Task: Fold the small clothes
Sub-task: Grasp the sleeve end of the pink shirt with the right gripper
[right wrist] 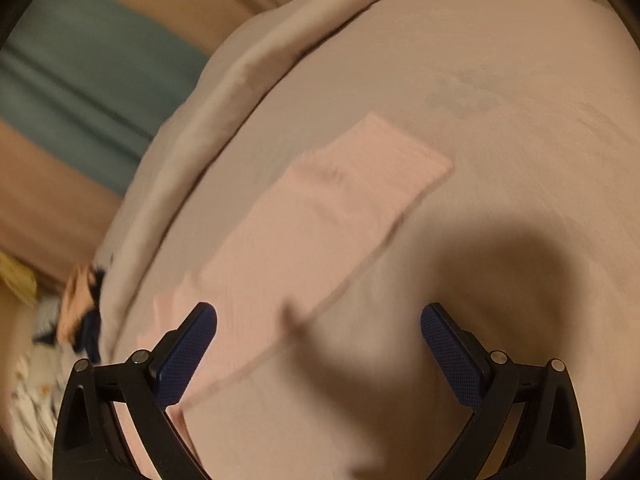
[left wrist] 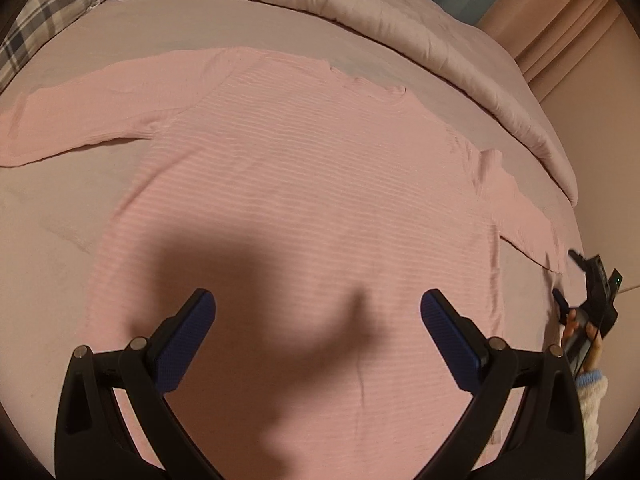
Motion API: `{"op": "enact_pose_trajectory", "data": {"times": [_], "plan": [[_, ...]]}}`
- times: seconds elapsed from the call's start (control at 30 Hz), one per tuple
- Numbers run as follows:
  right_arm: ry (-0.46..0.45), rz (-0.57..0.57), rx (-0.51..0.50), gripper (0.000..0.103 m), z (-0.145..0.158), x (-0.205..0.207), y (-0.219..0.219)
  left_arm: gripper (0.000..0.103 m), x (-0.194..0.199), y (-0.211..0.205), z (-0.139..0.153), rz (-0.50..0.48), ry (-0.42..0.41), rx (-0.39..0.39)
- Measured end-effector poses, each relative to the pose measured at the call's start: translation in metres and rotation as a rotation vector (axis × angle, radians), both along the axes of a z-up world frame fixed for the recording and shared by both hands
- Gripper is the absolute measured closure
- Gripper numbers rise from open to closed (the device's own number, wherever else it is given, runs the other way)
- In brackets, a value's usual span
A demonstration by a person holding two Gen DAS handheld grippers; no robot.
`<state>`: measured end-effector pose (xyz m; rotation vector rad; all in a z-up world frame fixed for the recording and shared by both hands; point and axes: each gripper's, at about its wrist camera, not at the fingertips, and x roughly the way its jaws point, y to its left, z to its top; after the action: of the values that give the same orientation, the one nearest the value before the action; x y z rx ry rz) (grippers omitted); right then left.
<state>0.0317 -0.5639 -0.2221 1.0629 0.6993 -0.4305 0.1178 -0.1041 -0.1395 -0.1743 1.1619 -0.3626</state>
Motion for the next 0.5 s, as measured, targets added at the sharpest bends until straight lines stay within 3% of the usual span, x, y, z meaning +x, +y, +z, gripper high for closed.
{"op": "enact_pose_trajectory", "data": {"times": [0.17,0.23,0.3,0.4,0.5], "plan": [[-0.087,-0.094,-0.006,0.002,-0.008,0.002,-0.018,0.000,0.005,-0.009,-0.003,-0.014,0.001,0.030],[-0.088,-0.108,-0.031,0.015,-0.006,0.005,-0.020,0.000,0.008,-0.010,-0.005,-0.015,0.005,0.042],[-0.073,-0.108,-0.040,0.052,-0.009,0.005,-0.025,0.000,0.011,-0.011,-0.006,-0.007,0.006,0.041],[-0.069,-0.127,-0.017,0.084,-0.016,-0.004,-0.033,0.000,0.014,-0.014,-0.006,-0.008,-0.002,0.034],[-0.067,-0.138,-0.028,0.095,-0.011,0.001,-0.033,0.001,0.016,-0.014,-0.003,-0.020,-0.011,0.013]]}}
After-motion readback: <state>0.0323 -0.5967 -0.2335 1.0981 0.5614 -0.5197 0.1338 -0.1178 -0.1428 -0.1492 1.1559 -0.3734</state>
